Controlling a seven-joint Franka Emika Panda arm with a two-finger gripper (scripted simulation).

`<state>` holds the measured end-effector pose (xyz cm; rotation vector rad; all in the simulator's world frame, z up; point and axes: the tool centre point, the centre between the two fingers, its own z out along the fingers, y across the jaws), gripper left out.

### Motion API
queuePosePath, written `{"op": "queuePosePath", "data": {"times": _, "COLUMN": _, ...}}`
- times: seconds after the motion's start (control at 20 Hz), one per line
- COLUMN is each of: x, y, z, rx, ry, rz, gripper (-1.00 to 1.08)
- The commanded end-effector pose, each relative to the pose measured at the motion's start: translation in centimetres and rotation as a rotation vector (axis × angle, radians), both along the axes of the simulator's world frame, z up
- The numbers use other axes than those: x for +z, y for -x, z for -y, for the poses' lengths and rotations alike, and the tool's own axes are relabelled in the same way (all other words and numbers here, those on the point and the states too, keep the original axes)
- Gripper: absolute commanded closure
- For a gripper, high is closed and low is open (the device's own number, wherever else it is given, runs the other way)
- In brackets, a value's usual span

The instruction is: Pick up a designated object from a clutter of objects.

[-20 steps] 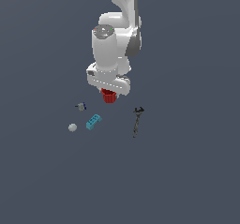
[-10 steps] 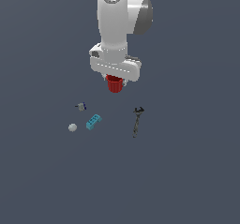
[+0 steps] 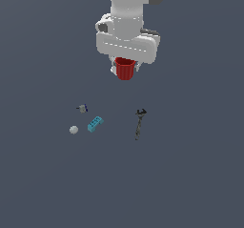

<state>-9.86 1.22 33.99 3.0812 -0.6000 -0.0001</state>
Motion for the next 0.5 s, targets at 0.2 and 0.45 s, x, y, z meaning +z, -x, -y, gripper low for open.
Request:
{"op": "queuePosePath", "data": {"times": 0.2, "x": 4.1, "y": -0.6, "z": -1.5, "rx": 0.000, "ry": -0.002, "rz": 0.000, "gripper": 1.08}}
{"op": "queuePosePath", "data": {"times": 0.45, "x": 5.8, "y": -0.9, "z": -2.2, "rx": 0.000, "ry": -0.002, "rz": 0.000, "gripper": 1.08}}
